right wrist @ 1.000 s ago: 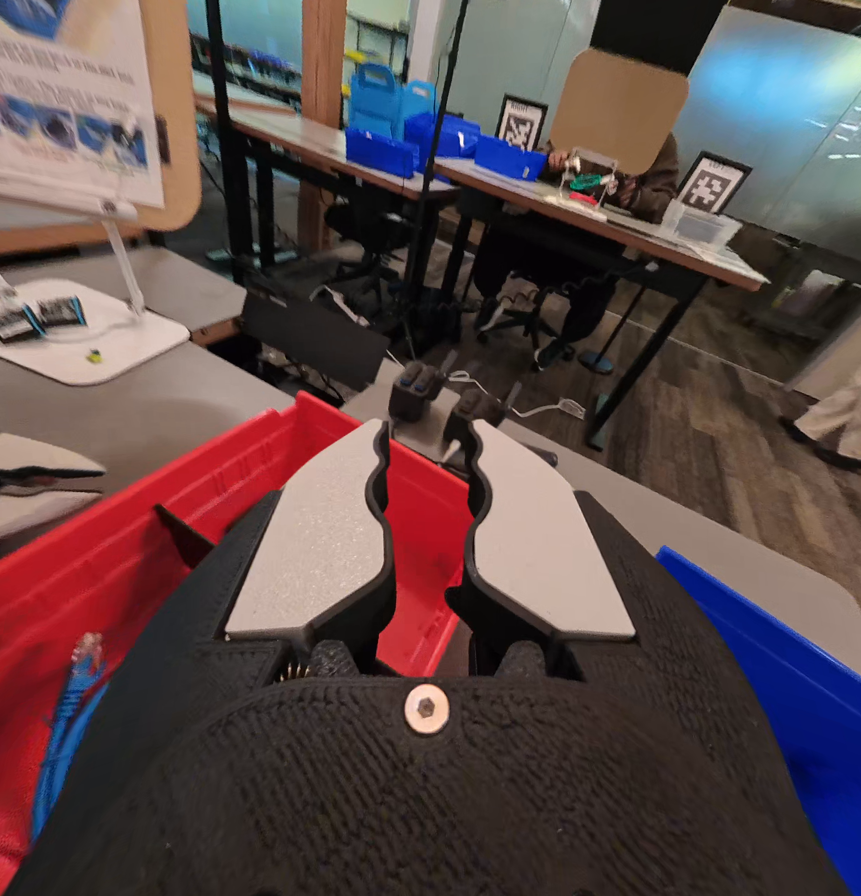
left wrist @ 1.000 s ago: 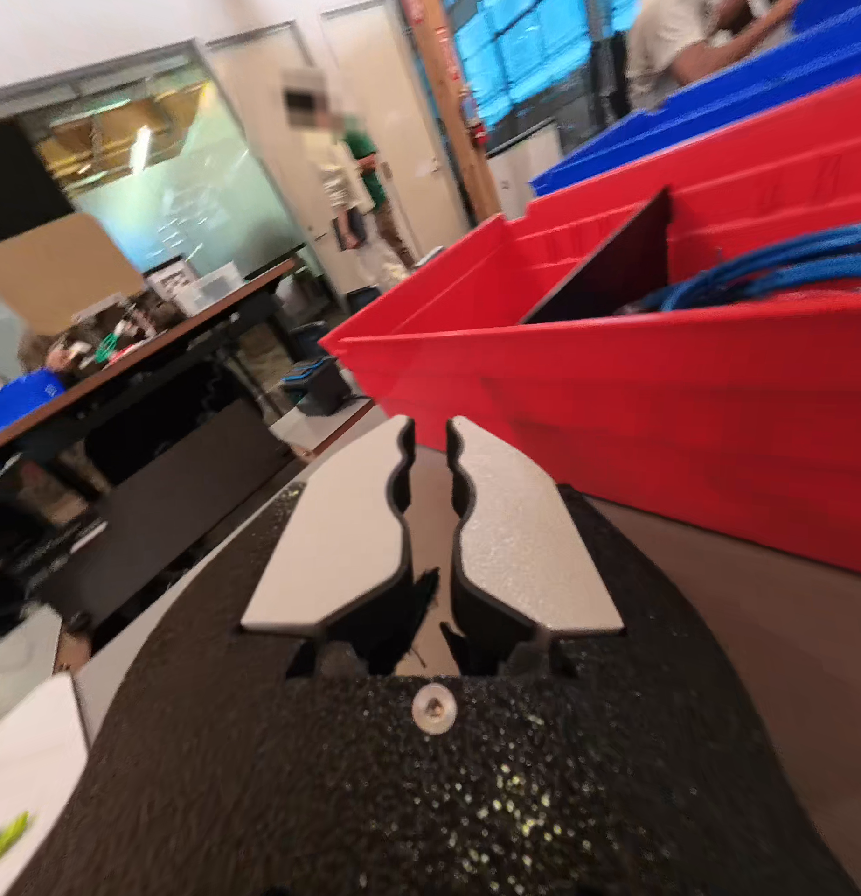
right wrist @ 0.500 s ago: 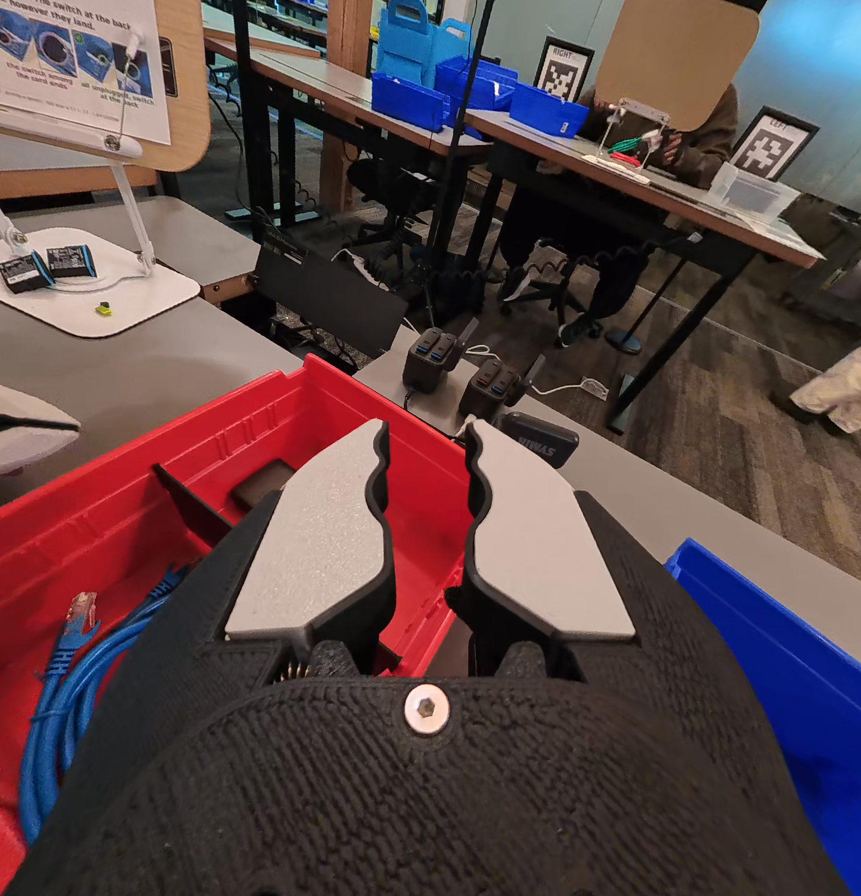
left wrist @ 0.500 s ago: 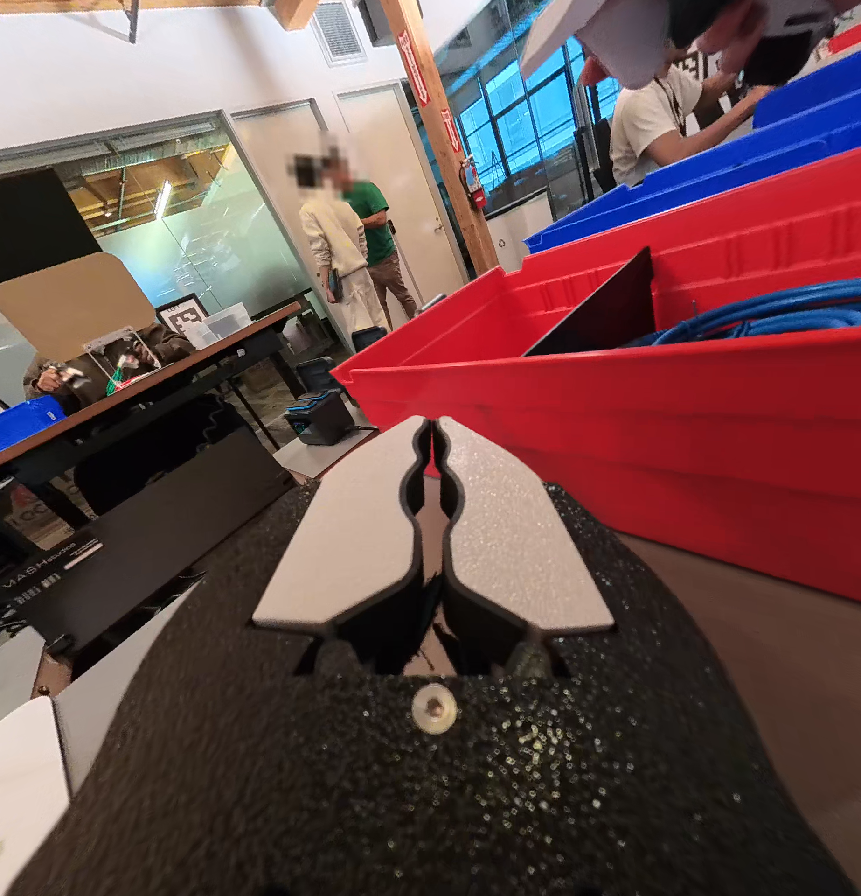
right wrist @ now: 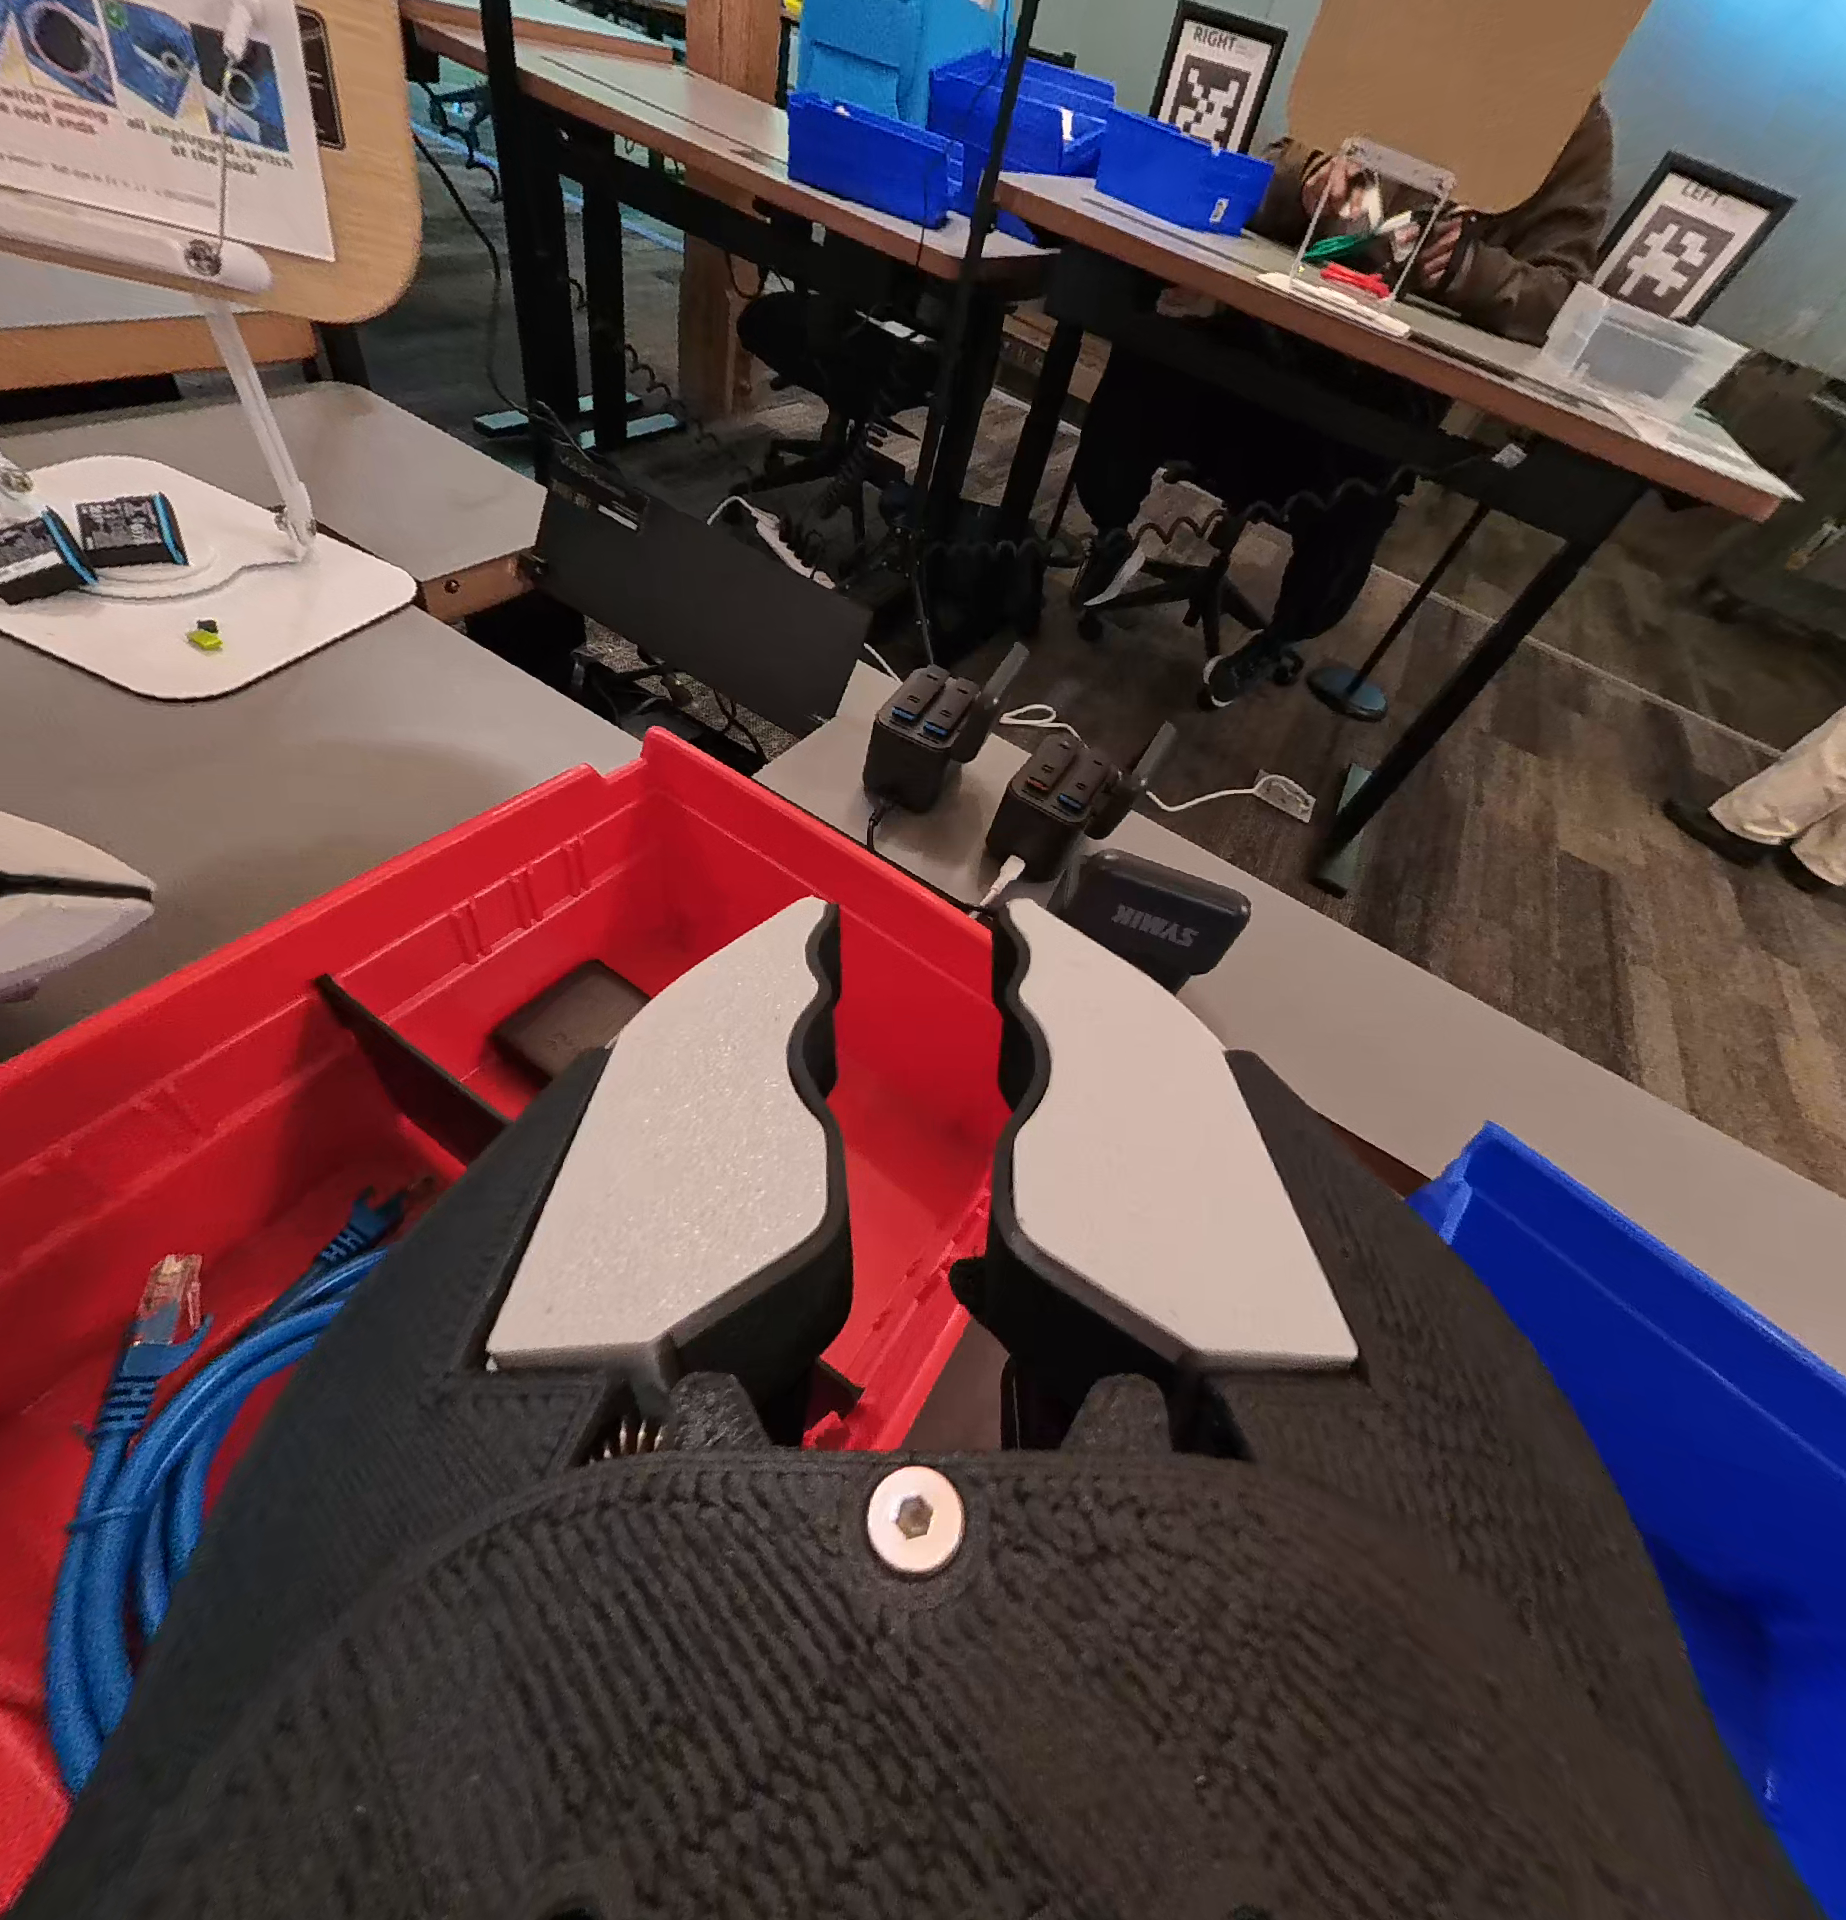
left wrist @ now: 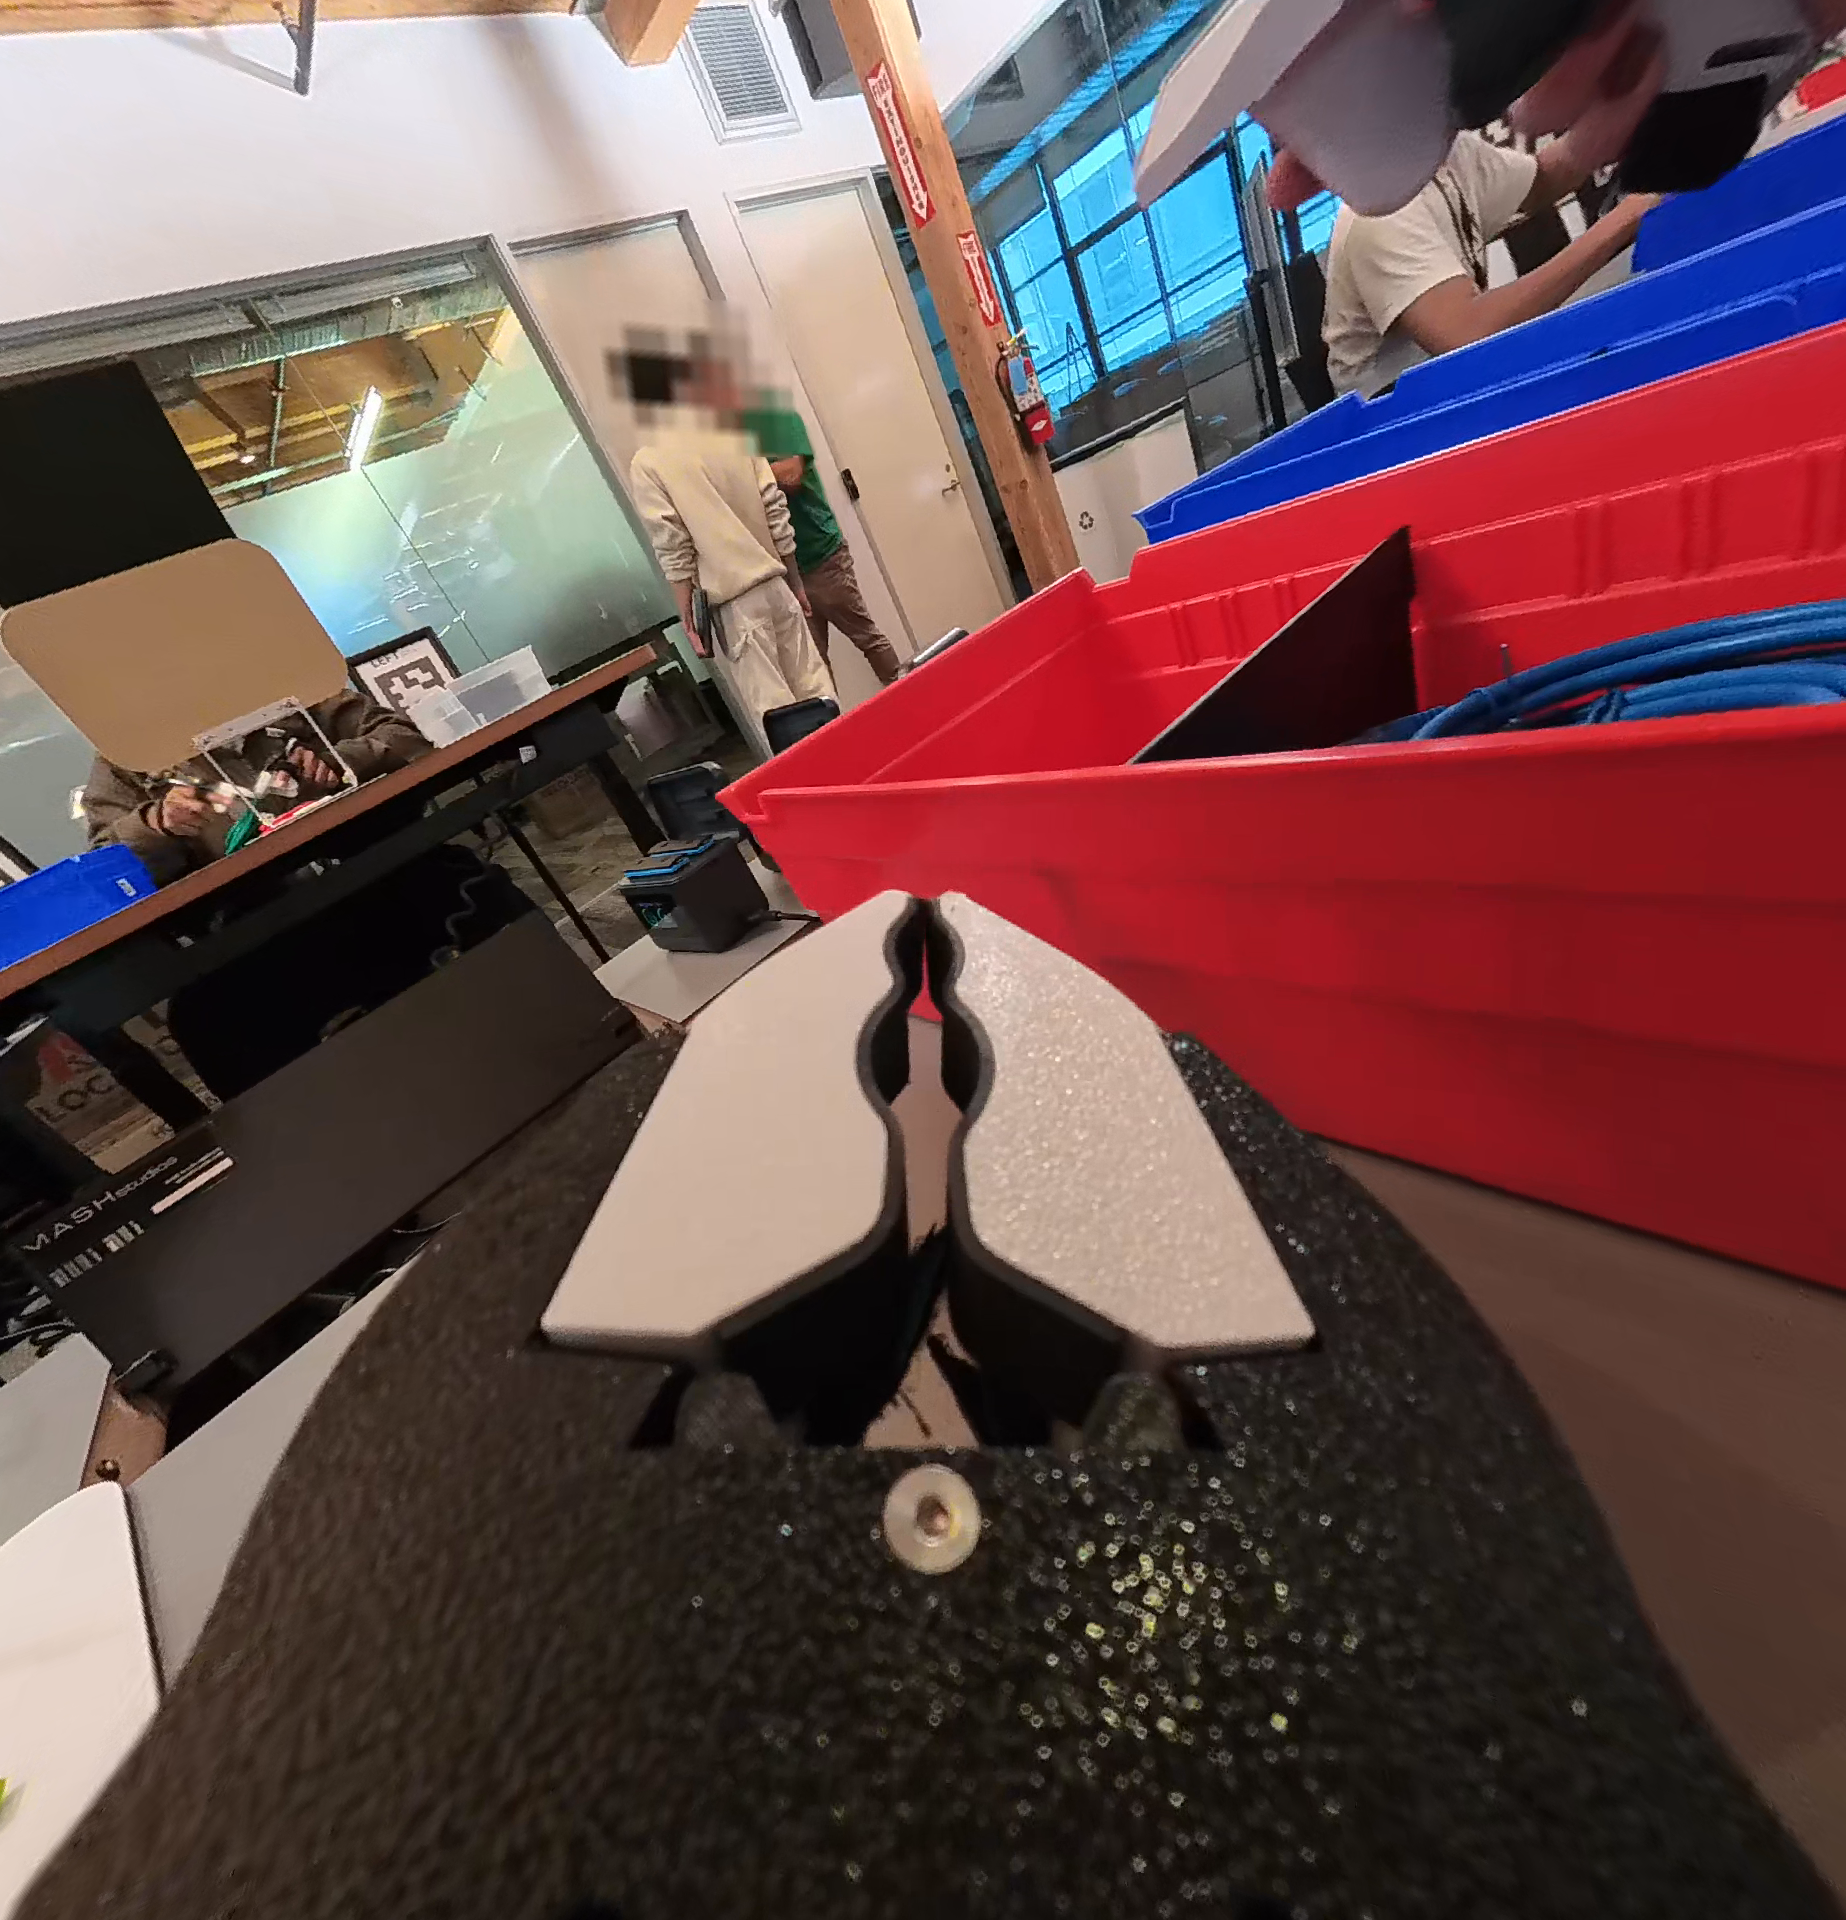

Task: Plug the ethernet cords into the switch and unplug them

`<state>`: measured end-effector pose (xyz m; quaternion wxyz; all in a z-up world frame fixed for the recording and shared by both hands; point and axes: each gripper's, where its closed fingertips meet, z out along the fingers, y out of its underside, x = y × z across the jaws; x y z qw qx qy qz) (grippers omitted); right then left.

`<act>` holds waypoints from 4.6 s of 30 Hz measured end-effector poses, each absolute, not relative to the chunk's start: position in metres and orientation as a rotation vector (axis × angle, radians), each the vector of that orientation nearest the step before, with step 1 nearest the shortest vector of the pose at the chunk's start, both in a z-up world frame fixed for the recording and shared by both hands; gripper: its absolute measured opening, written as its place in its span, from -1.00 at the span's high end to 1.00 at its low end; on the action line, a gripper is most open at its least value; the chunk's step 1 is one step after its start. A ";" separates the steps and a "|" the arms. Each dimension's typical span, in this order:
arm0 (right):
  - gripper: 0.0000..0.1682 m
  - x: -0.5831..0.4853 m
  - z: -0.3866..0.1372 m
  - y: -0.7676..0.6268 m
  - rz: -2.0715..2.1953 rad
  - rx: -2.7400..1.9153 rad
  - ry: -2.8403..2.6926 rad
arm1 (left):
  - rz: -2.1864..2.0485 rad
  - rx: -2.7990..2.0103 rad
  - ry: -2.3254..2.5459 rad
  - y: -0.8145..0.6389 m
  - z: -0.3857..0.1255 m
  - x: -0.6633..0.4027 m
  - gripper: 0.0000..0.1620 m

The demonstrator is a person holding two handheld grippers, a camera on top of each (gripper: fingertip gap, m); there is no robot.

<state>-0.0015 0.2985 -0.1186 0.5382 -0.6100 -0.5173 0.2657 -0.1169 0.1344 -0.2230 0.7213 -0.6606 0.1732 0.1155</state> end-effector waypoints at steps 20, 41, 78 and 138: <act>0.69 0.000 -0.123 0.300 0.605 -1.464 -1.251 | 0.276 -1.472 0.418 0.136 -0.227 -0.113 1.00; 0.68 -0.016 -0.144 0.269 0.563 -1.240 -1.540 | 0.278 -1.470 0.416 0.137 -0.226 -0.114 1.00; 0.31 -0.124 -0.225 0.265 0.435 -0.991 -2.282 | 0.268 -1.447 0.350 0.139 -0.220 -0.125 1.00; 0.77 0.023 -0.141 0.040 0.597 -0.546 -1.699 | -0.186 -1.215 1.023 0.032 -0.150 0.018 0.10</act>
